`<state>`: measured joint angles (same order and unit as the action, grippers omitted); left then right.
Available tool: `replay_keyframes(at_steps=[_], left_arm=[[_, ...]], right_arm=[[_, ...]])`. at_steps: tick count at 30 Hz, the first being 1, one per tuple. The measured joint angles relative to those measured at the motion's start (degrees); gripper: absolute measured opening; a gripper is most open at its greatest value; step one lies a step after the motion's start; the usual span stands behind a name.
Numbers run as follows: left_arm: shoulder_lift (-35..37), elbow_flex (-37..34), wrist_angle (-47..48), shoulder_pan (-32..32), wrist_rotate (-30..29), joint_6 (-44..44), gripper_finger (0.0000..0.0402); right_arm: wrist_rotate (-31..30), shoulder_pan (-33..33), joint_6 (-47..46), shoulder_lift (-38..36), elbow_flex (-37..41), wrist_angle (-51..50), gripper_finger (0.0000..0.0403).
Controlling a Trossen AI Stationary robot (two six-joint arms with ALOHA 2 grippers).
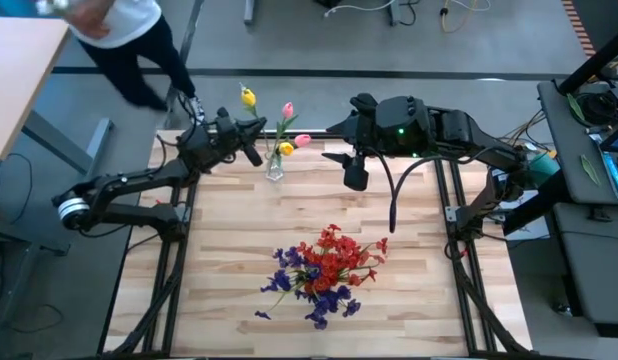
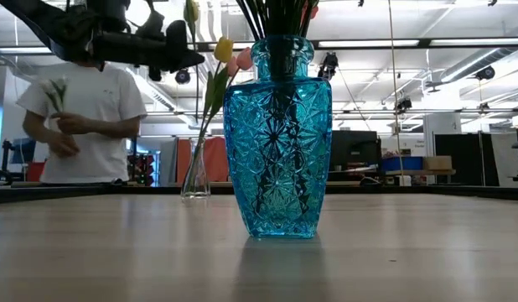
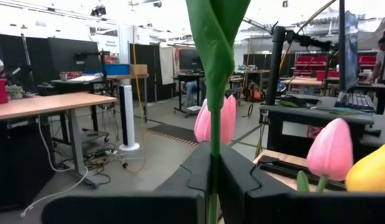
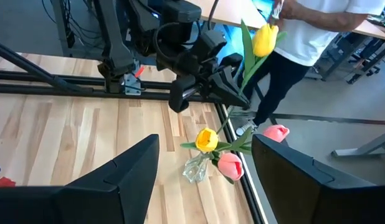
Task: Sort flowers into vase by color
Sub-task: Put the yellow flower into the transparent vase
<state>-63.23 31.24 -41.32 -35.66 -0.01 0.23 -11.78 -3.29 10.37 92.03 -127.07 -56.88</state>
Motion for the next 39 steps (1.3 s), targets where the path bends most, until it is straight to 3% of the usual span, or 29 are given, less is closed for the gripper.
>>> replay_keyframes(at_steps=[39], left_arm=[[-6.7, 0.0, 0.8, -0.7, -1.0, -1.2, 0.0000]], right_arm=[[-0.2, 0.0, -2.4, 0.0, 0.0, 0.2, 0.0251]])
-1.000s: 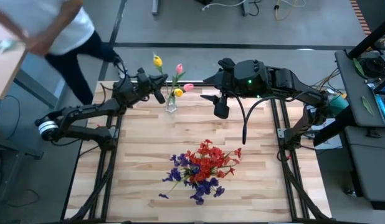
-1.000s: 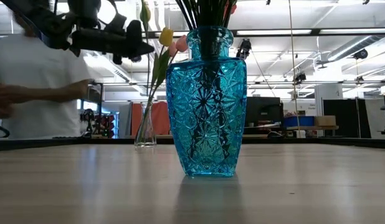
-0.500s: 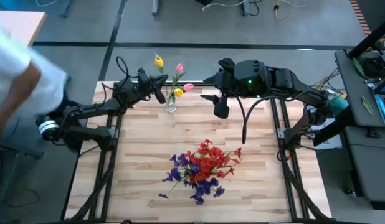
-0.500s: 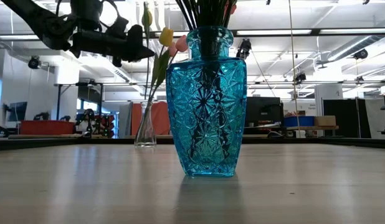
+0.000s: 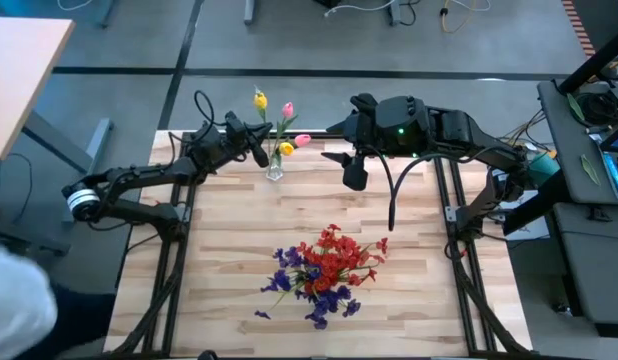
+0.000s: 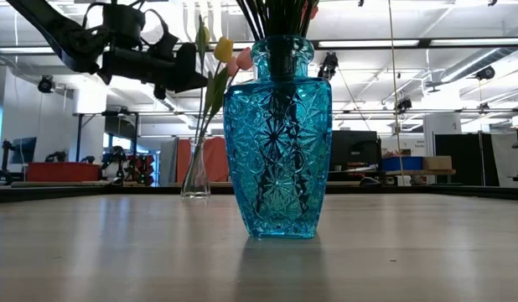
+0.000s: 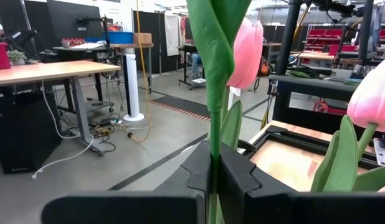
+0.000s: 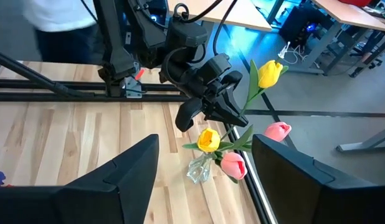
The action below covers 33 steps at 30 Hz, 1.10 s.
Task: Sort flowers into vase by color
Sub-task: Put the yellow flower into the transparent vase
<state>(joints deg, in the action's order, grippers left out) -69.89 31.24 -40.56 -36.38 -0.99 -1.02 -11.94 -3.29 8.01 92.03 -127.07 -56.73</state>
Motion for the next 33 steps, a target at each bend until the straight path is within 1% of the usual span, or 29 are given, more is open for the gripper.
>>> replay_keyframes(at_steps=[4, 7, 19, 26, 29, 33], left_arm=[[0.0, 0.0, 0.0, 0.0, 0.0, 0.0, 0.0002], [0.0, 0.0, 0.0, 0.0, 0.0, 0.0, 0.0012], [0.2, 0.0, 1.8, 0.0, 0.0, -0.1, 0.0086], [0.6, 0.0, 2.6, 0.0, 0.0, -1.7, 0.0132], [0.6, 0.0, 3.7, 0.0, 0.0, -1.7, 0.0147], [0.6, 0.0, 4.9, 0.0, 0.0, -1.3, 0.0158]], right_arm=[[0.0, 0.0, 0.0, 0.0, 0.0, 0.0, 0.0251], [0.0, 0.0, 0.0, 0.0, 0.0, 0.0, 0.0253], [0.1, 0.0, 0.0, 0.0, 0.0, 0.0, 0.0253], [0.1, 0.0, 0.0, 0.0, 0.0, 0.0, 0.0255], [0.1, 0.0, 0.0, 0.0, 0.0, 0.0, 0.0254], [0.1, 0.0, 0.0, 0.0, 0.0, 0.0, 0.0257]])
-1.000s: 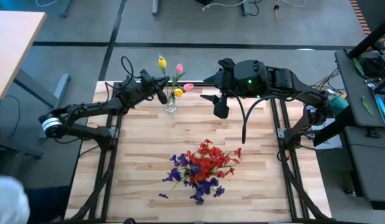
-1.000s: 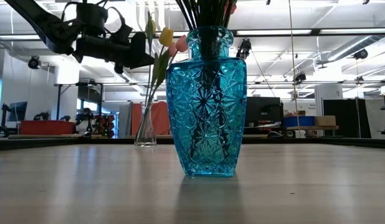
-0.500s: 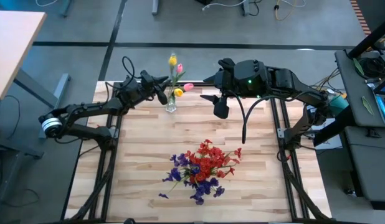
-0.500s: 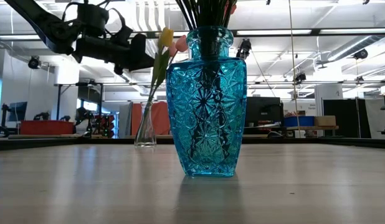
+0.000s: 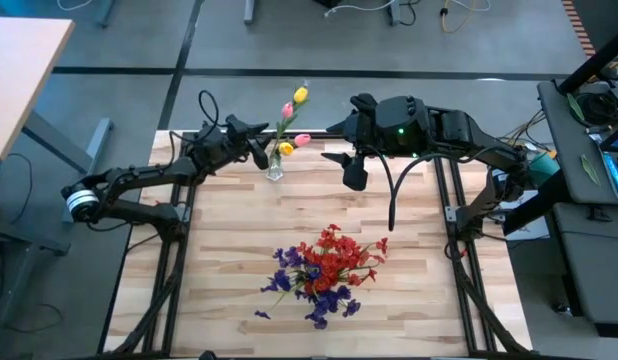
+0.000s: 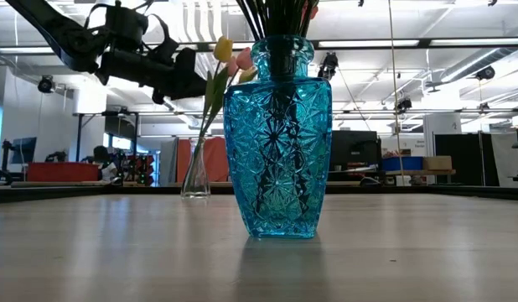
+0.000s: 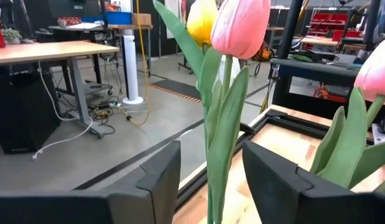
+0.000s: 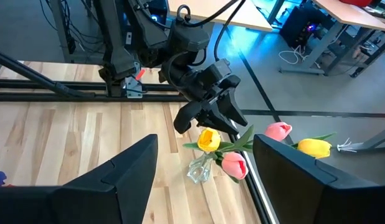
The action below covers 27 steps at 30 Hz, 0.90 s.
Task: Sort flowers into vase by color
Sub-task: Put the yellow flower into the transparent vase
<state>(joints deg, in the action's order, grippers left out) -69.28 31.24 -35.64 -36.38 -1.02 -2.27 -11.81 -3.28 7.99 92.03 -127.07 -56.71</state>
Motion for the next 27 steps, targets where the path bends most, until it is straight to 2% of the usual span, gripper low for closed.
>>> replay_keyframes(at_steps=[4, 6, 9, 13, 15, 18, 23, 27], left_arm=[[0.6, 0.0, -0.2, -0.2, 0.0, 3.1, 0.0160], [1.6, 0.6, -0.1, -0.9, 2.3, 3.2, 0.0160], [3.3, 3.4, 1.5, -5.0, 13.8, 3.2, 0.0160], [3.0, 8.1, 7.9, -12.5, 20.7, 3.4, 0.0160], [1.3, 10.6, 10.2, -16.2, 28.1, 4.2, 0.0160], [-3.1, 14.7, 12.3, -20.9, 43.2, 4.3, 0.0160], [-13.5, 22.7, 15.2, -26.1, 58.1, 4.3, 0.0166], [-21.8, 29.6, 17.0, -27.3, 69.7, 3.1, 0.0189]], right_arm=[[0.0, 0.0, -0.1, 0.0, 0.0, 0.0, 0.0258], [0.0, 0.0, -0.5, 0.0, 0.0, 0.0, 0.0256], [0.0, 0.0, -0.7, 0.0, 0.0, 0.0, 0.0254], [0.0, 0.0, -1.1, 0.0, 0.1, 0.0, 0.0256], [0.0, 0.0, -1.2, 0.0, 0.4, 0.0, 0.0258], [-0.1, 0.0, -1.3, 0.0, 1.0, -0.1, 0.0258], [-0.2, 0.0, -2.8, 0.0, 2.2, 0.0, 0.0254], [-0.2, 0.0, -4.6, 0.0, 3.0, 0.0, 0.0256]])
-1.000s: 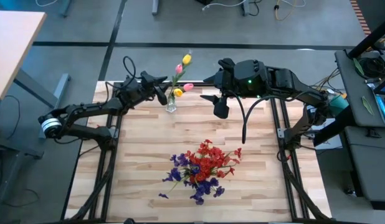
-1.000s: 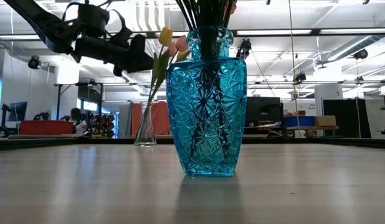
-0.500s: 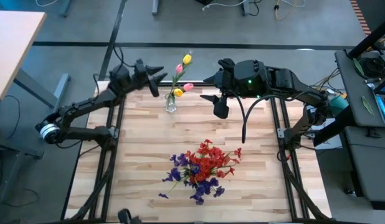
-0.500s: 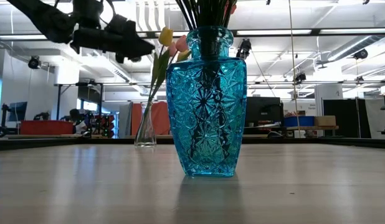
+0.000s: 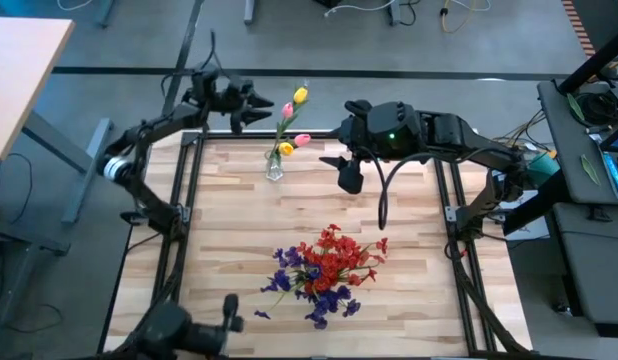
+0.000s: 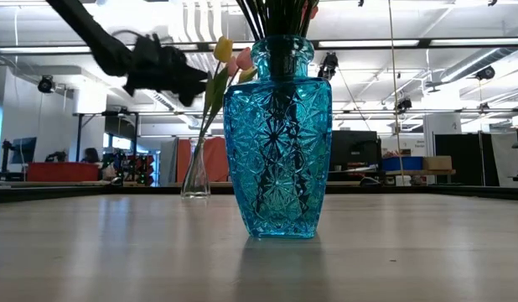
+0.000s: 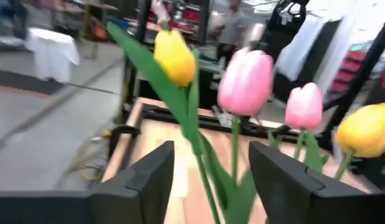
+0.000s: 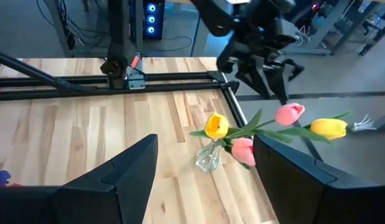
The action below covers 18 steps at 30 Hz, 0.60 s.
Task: Sort flowers into vase by color
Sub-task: Put the yellow flower into the transparent vase
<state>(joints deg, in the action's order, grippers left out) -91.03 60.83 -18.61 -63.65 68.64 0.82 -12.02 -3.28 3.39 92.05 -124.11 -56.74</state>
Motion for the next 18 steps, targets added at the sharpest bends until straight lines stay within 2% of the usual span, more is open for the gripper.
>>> replay_keyframes(at_steps=[7, 18], left_arm=[[-7.9, 6.5, 0.4, -0.1, 4.7, -1.3, 0.0230], [-10.5, 8.2, 0.3, 0.2, 7.3, -1.4, 0.0234]], right_arm=[[0.0, 0.0, -2.6, 0.0, 0.7, 0.0, 0.0256], [-0.1, 0.0, -3.5, 0.0, 0.8, 0.0, 0.0258]])
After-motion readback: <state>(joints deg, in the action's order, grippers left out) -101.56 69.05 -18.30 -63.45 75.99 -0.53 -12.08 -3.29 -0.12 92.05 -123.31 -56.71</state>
